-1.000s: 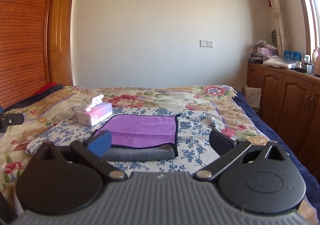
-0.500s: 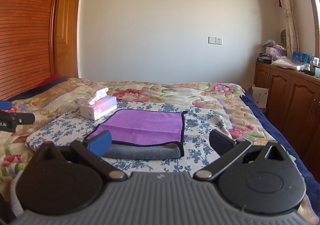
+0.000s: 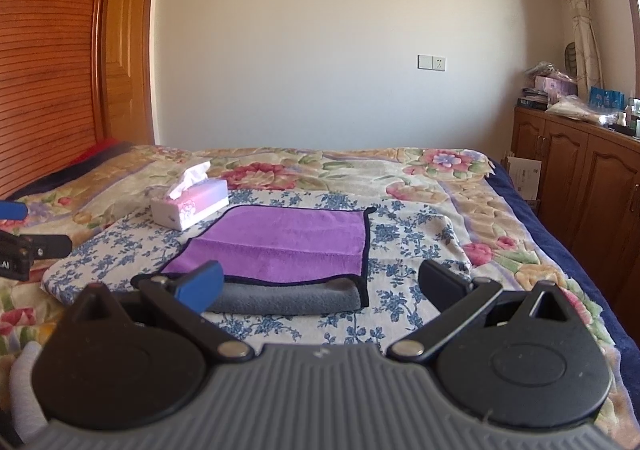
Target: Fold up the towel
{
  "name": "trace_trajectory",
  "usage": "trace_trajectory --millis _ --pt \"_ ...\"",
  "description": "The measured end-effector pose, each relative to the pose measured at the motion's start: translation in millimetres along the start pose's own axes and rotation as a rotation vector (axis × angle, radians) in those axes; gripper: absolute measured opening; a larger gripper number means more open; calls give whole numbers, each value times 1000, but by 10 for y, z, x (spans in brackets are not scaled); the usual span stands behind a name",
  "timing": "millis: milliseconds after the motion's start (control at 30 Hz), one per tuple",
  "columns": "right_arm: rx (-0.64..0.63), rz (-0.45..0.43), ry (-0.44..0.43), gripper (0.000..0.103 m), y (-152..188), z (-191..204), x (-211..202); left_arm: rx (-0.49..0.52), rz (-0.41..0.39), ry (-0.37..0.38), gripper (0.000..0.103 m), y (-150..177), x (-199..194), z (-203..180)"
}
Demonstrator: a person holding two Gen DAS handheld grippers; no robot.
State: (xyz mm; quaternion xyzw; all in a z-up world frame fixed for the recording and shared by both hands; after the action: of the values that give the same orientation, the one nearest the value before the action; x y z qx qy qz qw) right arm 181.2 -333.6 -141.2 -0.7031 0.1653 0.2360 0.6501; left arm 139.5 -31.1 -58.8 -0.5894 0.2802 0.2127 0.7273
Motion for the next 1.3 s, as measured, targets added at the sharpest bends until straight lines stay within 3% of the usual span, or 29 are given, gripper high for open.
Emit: trace_trajectory --millis 400,867,1300 --pt "-43 32 -45 103 -61 -4 188 30 29 56 103 -146 186 -1" --pt "-80 101 -92 103 -100 -38 517 75 127 104 91 -141 700 -32" --pt "-69 160 -101 103 -136 -177 883 96 240 151 61 -10 1193 -36"
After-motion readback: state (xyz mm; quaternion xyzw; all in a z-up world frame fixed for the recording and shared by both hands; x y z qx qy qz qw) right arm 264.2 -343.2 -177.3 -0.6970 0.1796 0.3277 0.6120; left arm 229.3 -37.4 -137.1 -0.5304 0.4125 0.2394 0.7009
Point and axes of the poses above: each gripper's, at about its wrist camera, not at the fingertips, and x roughly the way its jaws point, z to its left, y to its underside, the point moved 9 cm from there along x, roughly the way its jaws point, and after that the axes turned 15 degrees about z, right-handed, at the moved point
